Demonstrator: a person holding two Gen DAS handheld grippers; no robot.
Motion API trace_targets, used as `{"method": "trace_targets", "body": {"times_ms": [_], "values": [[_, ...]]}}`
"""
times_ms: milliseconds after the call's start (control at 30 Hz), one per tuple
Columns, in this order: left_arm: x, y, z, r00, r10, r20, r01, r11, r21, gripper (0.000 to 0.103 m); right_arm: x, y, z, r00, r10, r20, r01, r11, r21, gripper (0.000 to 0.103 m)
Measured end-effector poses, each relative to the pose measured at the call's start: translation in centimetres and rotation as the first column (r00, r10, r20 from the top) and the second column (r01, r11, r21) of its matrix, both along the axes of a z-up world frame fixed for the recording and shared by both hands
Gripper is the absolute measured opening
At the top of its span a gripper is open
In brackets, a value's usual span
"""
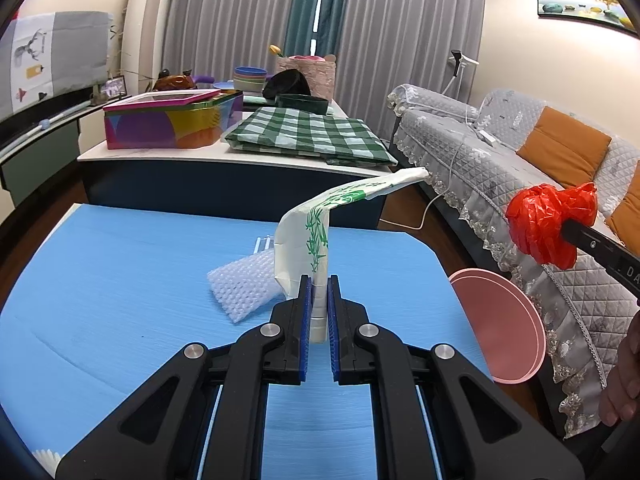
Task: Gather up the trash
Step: 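Carry the paper bag and orange-red bag over the pink bin and open both tools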
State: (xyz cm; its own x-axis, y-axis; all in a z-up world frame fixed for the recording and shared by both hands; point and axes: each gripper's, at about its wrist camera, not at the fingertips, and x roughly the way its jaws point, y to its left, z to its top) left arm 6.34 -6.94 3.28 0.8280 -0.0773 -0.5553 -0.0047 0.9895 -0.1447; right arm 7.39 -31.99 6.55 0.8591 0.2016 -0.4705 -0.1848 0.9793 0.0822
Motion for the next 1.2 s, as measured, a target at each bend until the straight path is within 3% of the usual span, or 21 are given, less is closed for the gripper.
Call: {"method": "trace_targets", "body": {"times_ms": [1200], "values": [[1.5,-2.6,-1.3,0.998,-0.055,-0.021,0.055,0.998,-0.014,0.008,1.2,-2.5,-0.9,0.997,-0.073,-0.021,0.074,0.997,0.013,0.019]]}}
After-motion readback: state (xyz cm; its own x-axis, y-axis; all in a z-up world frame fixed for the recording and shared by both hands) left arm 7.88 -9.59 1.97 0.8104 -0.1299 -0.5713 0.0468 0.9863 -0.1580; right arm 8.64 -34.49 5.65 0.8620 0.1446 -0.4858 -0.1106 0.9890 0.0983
